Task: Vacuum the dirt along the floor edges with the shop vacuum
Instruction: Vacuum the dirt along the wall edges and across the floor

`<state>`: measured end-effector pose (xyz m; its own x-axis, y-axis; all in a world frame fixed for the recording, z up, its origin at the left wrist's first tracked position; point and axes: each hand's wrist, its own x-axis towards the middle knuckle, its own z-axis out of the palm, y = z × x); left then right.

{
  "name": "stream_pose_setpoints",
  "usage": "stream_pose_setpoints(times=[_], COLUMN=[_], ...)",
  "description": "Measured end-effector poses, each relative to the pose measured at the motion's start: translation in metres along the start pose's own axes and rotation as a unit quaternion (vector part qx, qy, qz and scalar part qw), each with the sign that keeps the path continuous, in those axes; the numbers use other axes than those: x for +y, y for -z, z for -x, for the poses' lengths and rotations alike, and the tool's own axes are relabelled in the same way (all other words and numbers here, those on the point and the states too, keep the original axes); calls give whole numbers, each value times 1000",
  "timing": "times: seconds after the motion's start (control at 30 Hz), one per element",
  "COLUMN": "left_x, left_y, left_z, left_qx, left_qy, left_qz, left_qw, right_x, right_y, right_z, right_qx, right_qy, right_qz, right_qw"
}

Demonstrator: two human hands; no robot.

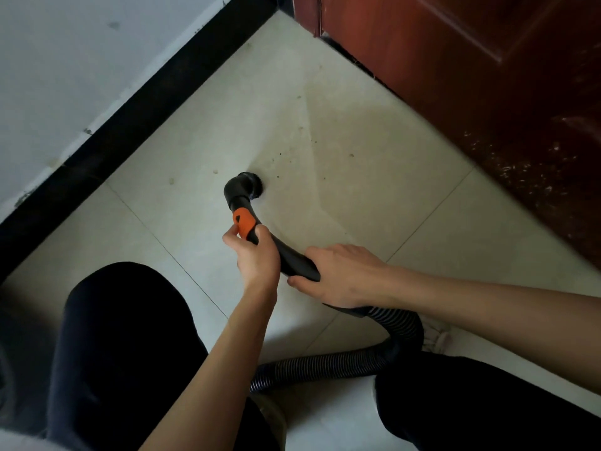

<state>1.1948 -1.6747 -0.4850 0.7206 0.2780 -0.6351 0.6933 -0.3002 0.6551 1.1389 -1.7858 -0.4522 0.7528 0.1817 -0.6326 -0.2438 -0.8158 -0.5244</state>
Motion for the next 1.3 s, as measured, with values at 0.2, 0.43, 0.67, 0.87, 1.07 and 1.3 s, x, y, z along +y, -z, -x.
stream_pose_setpoints(times=[0.2,0.43,0.67,0.87,1.07,1.3], left_x=[2,17,24,39,56,49], left_y=[-7,-13,-28,-41,-61,-73], left_z=[8,-1,-7,-12,-16,-16], left_qx=[-38,-57,-103,-107,-152,-153], left_qy=[-9,-12,-33,-65,-92,-118], left_qz=[7,27,30,31,-28,-26], left_qw=[999,998,994,992,984,981], right_x=[1,-4,7,13,28,41], right_y=[7,25,32,44,47,43], right_z=[16,7,6,-1,-1,4], right_qx=[3,24,38,51,87,94], right_qy=[-32,-47,-69,-88,-114,-122], right_qz=[-15,28,47,30,-30,-40], right_qw=[999,998,996,994,989,987])
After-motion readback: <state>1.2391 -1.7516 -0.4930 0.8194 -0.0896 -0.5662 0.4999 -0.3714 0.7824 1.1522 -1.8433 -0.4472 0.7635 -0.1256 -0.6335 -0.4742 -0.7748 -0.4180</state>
